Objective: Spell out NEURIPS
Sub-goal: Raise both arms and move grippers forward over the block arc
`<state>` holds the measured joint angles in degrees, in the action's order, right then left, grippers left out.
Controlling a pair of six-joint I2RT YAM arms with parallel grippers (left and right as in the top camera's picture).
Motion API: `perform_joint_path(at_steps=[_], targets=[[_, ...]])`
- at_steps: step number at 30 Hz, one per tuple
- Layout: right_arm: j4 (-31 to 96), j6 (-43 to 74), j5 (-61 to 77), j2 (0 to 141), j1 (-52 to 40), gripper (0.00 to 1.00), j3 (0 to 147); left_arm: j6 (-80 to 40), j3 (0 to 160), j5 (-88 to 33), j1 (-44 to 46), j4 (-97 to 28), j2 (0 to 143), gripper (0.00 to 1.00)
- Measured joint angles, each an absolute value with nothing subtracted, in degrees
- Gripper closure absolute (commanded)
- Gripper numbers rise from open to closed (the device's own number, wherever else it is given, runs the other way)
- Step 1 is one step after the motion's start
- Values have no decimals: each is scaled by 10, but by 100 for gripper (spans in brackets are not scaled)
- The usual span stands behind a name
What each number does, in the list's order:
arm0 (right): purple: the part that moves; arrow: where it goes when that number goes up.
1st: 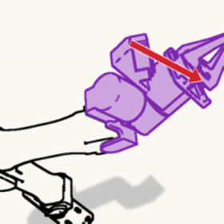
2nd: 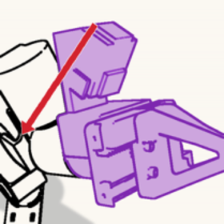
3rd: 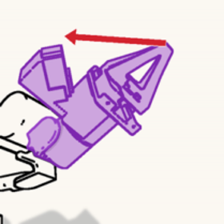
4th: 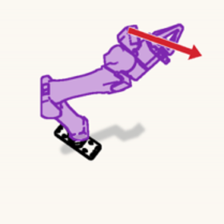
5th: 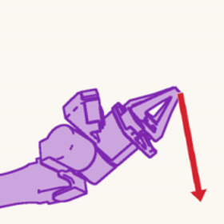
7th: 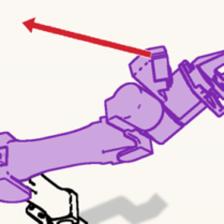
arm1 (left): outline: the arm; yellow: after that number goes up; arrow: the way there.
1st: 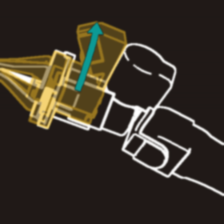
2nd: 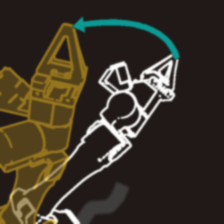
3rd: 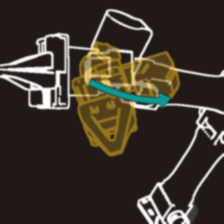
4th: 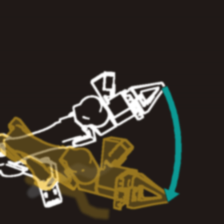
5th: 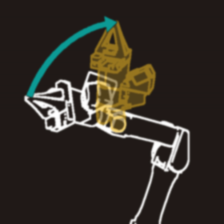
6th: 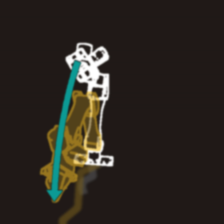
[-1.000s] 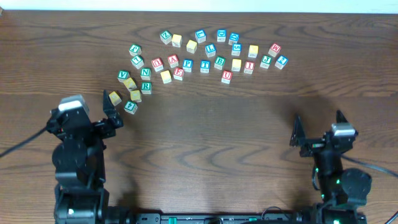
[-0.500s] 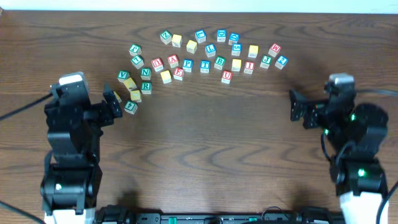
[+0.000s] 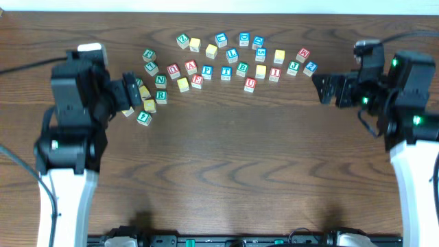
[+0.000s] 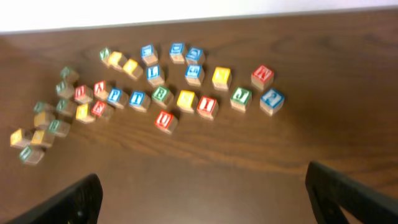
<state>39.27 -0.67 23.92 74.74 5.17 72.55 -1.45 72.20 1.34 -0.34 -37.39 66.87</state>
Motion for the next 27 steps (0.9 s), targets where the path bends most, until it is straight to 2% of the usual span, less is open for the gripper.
perform_joint_path(at_steps=[12, 27], targets=[[557, -41, 228, 969, -8, 1, 983, -15, 916, -56, -23, -487, 863, 3], [576, -44, 211, 1102, -26, 1, 1013, -15, 924, -62, -26, -494, 910, 3]])
